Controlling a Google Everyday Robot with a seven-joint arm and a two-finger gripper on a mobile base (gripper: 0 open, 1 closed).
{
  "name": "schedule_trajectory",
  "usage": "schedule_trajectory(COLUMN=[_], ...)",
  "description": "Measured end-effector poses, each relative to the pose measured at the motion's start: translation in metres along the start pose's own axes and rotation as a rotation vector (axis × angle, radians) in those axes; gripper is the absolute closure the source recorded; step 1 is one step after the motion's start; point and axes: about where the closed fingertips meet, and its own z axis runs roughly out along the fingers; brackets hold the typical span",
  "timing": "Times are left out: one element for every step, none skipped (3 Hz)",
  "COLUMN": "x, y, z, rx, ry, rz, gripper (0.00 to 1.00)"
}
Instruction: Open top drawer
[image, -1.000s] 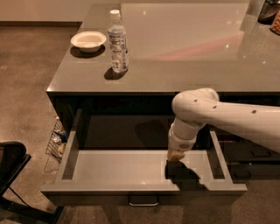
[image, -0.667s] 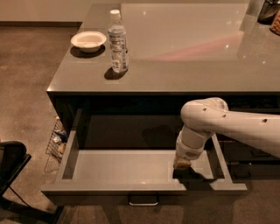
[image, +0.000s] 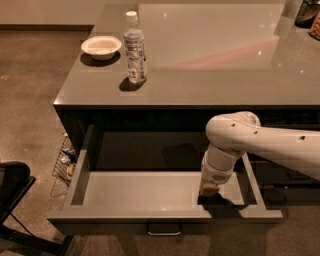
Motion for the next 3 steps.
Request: schedule_trajectory(x=[0.029, 0.064, 0.064], y=[0.027, 0.065, 0.065], z=[-0.011, -0.029, -0.029], rx=[0.044, 0.123, 0.123], ry=[0.017, 0.003, 0.003], rz=[0.083, 0.183, 0.183], gripper=[1.0, 1.0, 0.84])
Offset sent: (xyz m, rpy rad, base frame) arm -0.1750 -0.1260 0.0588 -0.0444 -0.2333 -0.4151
